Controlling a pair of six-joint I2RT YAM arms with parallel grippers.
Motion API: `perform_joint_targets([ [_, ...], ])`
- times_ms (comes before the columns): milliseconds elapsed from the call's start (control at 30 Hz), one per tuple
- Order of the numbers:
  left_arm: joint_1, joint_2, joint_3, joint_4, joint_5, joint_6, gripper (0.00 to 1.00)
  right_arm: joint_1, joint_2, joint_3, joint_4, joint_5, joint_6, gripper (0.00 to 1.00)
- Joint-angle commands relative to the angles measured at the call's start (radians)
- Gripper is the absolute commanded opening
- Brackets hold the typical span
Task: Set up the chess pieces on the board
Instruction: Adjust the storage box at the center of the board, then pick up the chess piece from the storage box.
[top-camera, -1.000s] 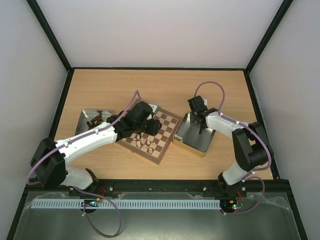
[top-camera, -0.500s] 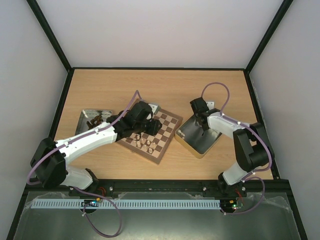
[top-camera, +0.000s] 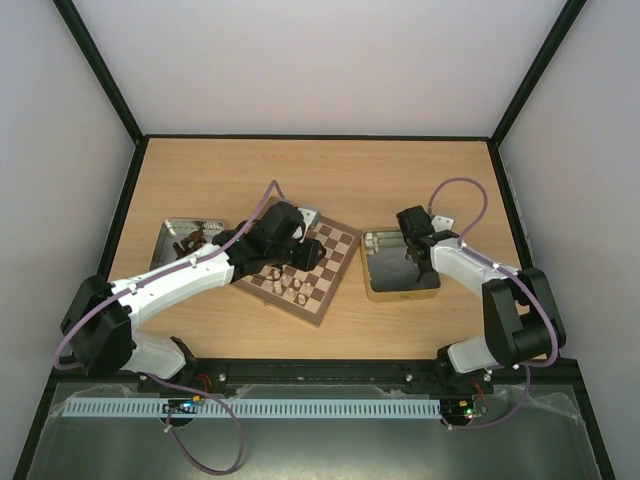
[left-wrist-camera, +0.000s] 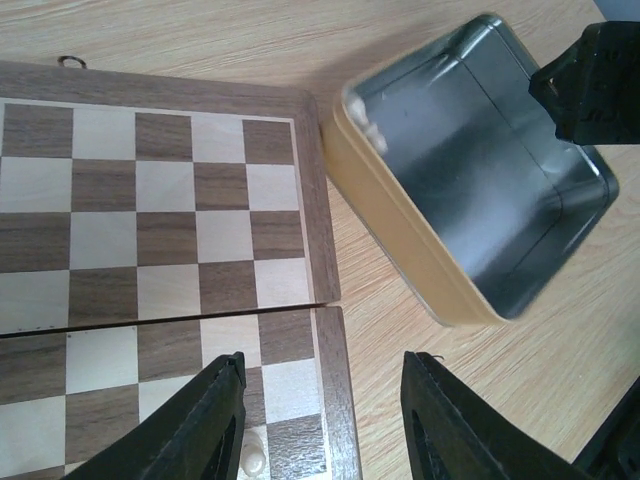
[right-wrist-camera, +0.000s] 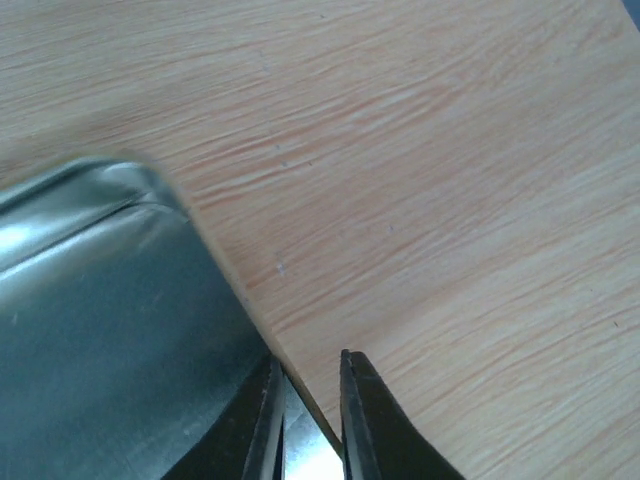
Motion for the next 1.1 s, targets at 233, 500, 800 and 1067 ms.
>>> perform_joint_targets([
  [233, 0.007, 0.008, 0.02, 0.009, 0.02, 0.003, 0.45, -0.004, -0.13, -0.131, -0.002, -0.059, 0.231, 0.09],
  [500, 0.008, 0.001, 0.026, 0.009, 0.0, -0.006, 0.47, -0.004, -0.232, -0.044, -0.016, -0.117, 0.135, 0.48],
  [800, 0.02, -0.024, 0.005, 0.025, -0.036, -0.035, 0.49, 0.069, -0.158, 0.067, 0.045, -0.202, 0.062, 0.48],
  [1067, 0.03, -0.035, -0.004, 0.025, -0.034, -0.049, 0.5, 0.109, 0.049, 0.103, 0.184, -0.279, 0.091, 0.44],
])
